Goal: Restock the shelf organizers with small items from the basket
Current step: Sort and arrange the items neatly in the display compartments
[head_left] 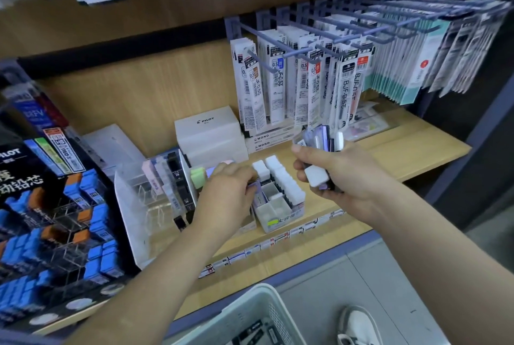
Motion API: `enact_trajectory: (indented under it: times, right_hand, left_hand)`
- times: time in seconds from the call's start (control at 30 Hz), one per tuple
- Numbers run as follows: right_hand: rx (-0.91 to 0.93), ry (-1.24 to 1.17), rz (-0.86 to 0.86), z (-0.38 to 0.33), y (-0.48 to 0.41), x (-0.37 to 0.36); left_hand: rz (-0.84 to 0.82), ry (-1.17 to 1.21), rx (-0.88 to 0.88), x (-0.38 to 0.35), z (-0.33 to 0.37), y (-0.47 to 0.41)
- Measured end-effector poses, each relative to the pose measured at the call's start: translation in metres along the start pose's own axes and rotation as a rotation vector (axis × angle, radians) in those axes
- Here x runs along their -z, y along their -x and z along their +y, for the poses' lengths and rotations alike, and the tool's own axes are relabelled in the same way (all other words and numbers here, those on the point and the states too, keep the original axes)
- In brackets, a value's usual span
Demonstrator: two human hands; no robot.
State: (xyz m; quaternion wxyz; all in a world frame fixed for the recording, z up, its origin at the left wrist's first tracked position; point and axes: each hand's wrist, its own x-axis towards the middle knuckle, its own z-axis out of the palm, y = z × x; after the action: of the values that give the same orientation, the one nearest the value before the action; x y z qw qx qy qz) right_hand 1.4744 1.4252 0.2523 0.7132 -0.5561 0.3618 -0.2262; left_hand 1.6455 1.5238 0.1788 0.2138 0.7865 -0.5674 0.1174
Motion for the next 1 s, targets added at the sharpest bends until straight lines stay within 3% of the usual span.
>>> enact_trajectory:
  times: [0.27, 0.37, 0.6, 0.73, 1.0]
  right_hand:
    - [-0.069, -0.121, -0.021, 0.004, 0.000, -0.004]
    - [-0.122, -0.205, 0.013, 0.004, 0.000, -0.002]
    - [-0.107, -0.273, 0.019, 0.001, -0.003, 0.003]
    - [-0.116, -0.312, 0.013, 0.001, -0.005, 0.006]
    - [-0.161, -0.297, 0.110, 0.007, -0.008, 0.009]
  left_hand:
    - [-0.022, -0.173, -0.032, -0.007, 0.002, 0.000]
    - [-0.052, -0.123, -0.053, -0.005, 0.010, -0.005]
    - [-0.304, -0.268, -0.086, -0.010, 0.031, -0.022]
    - [-0.341, -0.320, -0.110, -0.012, 0.027, -0.030]
    - [-0.294, -0.295, 0.066, -0.019, 0.020, -0.048]
